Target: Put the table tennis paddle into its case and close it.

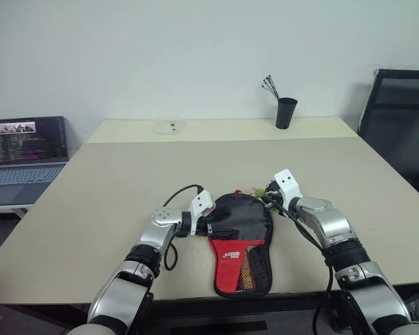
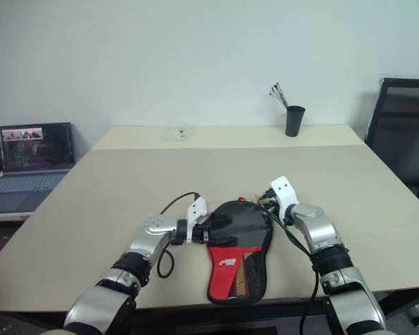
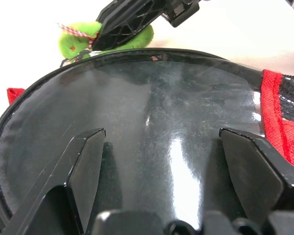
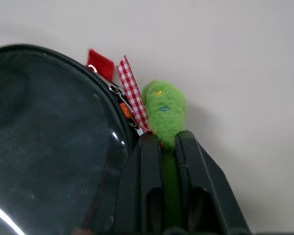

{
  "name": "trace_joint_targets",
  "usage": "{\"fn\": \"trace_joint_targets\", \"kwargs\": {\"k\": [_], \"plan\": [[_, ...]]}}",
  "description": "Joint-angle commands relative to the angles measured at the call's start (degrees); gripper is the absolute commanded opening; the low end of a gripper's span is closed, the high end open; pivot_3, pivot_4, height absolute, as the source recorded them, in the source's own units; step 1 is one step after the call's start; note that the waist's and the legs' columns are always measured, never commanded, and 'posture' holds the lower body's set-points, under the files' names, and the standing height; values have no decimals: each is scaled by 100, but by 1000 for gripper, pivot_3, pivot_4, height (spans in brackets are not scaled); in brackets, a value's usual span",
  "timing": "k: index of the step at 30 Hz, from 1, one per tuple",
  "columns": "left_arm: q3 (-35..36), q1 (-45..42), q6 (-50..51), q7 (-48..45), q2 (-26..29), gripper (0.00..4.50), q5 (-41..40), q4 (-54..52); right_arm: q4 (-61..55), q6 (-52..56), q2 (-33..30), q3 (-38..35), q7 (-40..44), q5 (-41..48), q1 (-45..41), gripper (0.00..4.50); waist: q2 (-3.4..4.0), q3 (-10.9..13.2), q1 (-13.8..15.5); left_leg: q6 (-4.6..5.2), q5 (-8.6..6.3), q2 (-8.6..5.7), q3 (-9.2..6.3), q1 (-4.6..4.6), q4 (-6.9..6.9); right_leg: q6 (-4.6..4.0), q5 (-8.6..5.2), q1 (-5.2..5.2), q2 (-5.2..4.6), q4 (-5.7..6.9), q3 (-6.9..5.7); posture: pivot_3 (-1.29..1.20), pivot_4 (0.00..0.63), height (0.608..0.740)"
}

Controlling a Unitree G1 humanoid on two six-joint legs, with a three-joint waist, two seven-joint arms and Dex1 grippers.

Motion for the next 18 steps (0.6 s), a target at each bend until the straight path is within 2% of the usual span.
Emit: {"fn": "trace_joint_targets", "kwargs": {"k": [1,8,12,18], "plan": [[-296,196,135,56,-24,4054,499,495,-417,246,-330,-248,-94,-15,66,2,0,0,15,0,0,0,-1,-1,0,0,0,0,-1,-2,-1,0,150,740],[-294,115,99,74,-86,4054,542,630,-1528,888,-938,-317,130,145,610,2,0,0,48,0,-1,-3,-3,-10,-5,1,0,1,-13,-22,-6,0,150,740],[-320,83,106,-38,-152,4054,550,687,-2614,1442,-1523,-402,442,339,1270,2,5,-3,80,0,-1,-8,-11,-12,-11,5,2,9,-14,-53,-18,0,150,740],[-357,45,88,-76,-216,4054,612,741,-3903,2148,-1953,-538,594,691,1949,2,8,-5,95,12,-10,-47,-16,-21,-20,8,4,9,-23,-75,-20,0,150,740]]}}
